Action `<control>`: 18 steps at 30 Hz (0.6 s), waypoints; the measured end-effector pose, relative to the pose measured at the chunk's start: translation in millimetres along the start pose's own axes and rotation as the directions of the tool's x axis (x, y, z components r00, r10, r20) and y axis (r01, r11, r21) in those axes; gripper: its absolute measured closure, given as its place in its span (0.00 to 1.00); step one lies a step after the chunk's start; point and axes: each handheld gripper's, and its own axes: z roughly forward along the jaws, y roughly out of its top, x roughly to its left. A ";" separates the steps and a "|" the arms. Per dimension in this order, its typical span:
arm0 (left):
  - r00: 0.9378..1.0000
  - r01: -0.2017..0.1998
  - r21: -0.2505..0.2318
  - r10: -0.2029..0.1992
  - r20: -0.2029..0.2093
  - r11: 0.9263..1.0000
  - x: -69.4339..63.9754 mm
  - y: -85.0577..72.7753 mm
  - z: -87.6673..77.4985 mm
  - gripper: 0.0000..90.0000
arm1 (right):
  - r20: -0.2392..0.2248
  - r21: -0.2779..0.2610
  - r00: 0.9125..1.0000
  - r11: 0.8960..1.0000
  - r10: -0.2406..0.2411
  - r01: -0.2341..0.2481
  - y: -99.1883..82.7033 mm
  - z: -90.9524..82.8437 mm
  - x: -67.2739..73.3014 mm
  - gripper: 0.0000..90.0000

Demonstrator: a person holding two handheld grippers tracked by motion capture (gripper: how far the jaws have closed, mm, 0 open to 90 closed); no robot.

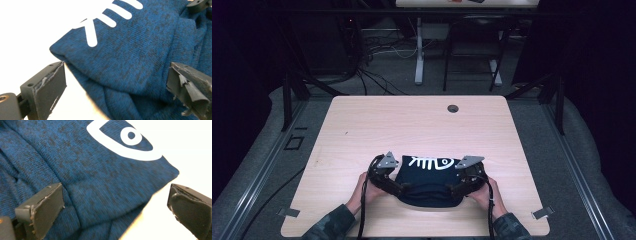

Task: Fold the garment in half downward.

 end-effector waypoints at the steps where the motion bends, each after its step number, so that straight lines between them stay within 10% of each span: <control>1: 1.000 0.004 -0.004 -0.004 -0.011 1.000 1.0 -1.1 -4.3 0.02 | -0.009 -0.009 1.000 1.000 0.010 -0.011 -1.1 -3.4 -1.2 0.00; 18: 0.990 0.101 -0.008 -0.101 -0.100 0.995 19.5 -37.9 -36.3 0.01 | 0.071 0.000 0.993 0.995 0.096 -0.096 -38.4 -39.7 -20.9 0.00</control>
